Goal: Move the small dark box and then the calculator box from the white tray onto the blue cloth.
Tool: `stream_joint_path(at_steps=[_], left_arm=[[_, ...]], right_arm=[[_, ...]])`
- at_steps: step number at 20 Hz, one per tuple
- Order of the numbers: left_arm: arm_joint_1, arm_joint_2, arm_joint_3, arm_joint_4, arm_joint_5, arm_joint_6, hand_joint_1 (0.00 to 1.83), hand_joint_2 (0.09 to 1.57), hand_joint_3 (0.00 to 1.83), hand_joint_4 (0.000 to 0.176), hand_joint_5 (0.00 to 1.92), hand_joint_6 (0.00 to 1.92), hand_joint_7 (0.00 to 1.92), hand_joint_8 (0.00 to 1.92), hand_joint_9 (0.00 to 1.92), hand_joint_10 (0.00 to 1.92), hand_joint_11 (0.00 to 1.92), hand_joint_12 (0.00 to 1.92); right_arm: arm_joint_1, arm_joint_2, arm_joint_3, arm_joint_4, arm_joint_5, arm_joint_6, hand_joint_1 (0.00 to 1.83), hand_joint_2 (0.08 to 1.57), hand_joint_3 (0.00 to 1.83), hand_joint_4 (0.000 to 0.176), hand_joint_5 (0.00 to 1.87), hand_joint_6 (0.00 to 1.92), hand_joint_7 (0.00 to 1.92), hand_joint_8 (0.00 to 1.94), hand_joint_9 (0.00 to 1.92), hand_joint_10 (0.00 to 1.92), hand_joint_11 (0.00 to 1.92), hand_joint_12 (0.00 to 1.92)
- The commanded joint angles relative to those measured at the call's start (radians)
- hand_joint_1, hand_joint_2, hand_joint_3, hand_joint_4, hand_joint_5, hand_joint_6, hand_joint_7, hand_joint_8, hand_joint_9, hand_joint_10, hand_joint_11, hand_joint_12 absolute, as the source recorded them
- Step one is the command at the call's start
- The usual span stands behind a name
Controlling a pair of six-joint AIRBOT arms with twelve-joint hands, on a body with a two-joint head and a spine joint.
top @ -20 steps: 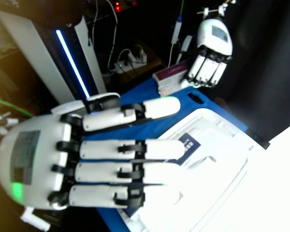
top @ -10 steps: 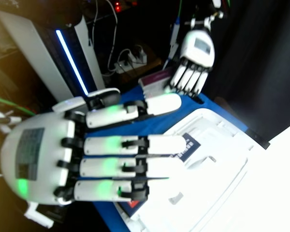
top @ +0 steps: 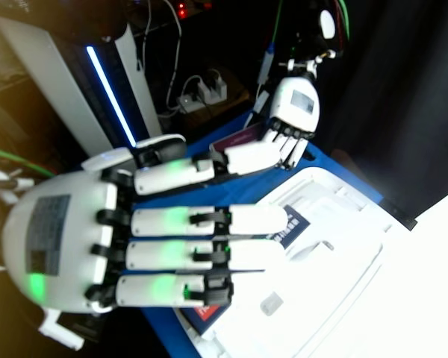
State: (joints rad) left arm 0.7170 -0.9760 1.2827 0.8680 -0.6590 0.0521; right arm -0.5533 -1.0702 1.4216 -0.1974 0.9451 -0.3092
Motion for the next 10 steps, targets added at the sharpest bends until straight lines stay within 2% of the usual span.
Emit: stream_joint_path(at_steps=[1,4,9,10], left_arm=[[-0.006,-0.009,0.006,-0.018,-0.058,-0.032,1.19,1.18,0.0,0.0,0.93,0.94,0.79,1.4,0.68,0.95,0.43,1.47],[-0.007,-0.012,0.009,0.006,-0.051,-0.046,1.19,1.18,0.0,0.0,0.94,0.95,0.8,1.38,0.73,0.97,0.56,1.44],[-0.007,-0.012,0.01,0.011,-0.05,-0.047,1.18,1.19,0.0,0.0,0.91,0.98,0.76,1.44,0.66,0.84,0.45,1.32],[-0.008,-0.012,0.009,0.011,-0.051,-0.047,1.04,1.16,0.0,0.089,0.9,1.08,0.68,0.92,0.65,0.8,0.41,1.31]], right_arm=[[0.013,-0.003,0.0,0.037,0.112,0.009,0.44,0.75,0.0,0.176,0.0,0.0,0.0,0.0,0.08,0.0,0.0,0.66],[0.013,-0.005,0.0,0.035,0.112,0.009,0.46,0.77,0.0,0.176,0.0,0.0,0.0,0.0,0.07,0.01,0.0,0.54],[0.013,-0.006,0.002,0.035,0.112,0.009,0.44,0.75,0.0,0.176,0.0,0.0,0.0,0.0,0.07,0.0,0.0,0.51],[0.013,-0.007,0.003,0.035,0.112,0.009,0.43,0.74,0.0,0.176,0.0,0.0,0.0,0.0,0.07,0.0,0.0,0.45]])
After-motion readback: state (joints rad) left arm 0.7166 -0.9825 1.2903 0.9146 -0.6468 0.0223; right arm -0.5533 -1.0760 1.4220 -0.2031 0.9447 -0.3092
